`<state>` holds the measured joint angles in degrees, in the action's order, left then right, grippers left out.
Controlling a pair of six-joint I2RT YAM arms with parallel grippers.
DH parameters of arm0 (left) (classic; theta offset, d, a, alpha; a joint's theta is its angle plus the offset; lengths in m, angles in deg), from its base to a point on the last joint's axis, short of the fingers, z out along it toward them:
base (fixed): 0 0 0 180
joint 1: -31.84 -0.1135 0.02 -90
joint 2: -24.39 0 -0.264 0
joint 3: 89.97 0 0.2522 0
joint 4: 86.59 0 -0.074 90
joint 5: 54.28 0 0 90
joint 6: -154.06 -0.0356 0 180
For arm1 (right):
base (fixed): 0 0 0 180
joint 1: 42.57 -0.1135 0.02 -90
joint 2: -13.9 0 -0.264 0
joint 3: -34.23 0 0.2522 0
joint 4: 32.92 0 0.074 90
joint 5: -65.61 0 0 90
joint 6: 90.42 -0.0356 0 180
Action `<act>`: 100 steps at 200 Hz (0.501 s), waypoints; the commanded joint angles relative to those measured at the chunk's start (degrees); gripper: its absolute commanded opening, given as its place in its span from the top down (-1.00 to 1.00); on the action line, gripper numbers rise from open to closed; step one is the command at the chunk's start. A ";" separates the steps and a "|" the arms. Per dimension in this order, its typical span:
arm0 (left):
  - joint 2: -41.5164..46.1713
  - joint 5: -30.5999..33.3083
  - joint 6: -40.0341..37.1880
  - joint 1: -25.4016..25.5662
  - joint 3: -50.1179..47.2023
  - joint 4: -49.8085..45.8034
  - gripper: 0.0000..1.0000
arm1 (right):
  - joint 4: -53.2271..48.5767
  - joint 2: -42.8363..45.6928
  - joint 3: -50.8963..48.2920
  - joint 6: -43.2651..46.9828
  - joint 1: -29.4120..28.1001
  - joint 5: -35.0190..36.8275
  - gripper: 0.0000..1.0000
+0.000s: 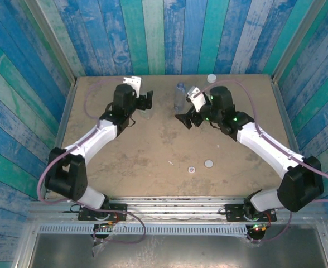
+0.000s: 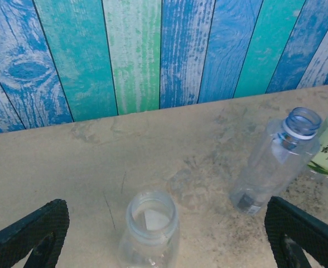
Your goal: Screw on the bottle caps
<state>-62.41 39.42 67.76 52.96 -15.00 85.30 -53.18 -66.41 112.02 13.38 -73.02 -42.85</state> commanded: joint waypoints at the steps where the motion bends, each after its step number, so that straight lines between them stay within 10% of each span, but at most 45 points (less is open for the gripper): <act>1: -4.67 -3.67 -3.14 -0.59 1.98 -1.89 -0.87 | -1.87 2.05 -1.72 0.24 -0.74 -0.24 -1.00; 100: -16.22 -9.98 -4.40 -3.72 3.10 2.45 -0.88 | -3.60 5.17 -4.59 -0.48 -0.78 1.04 -1.00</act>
<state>-74.30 32.80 64.55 50.19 -13.89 86.52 -55.34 -62.45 108.20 13.27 -73.57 -42.28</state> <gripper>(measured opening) 0.938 0.997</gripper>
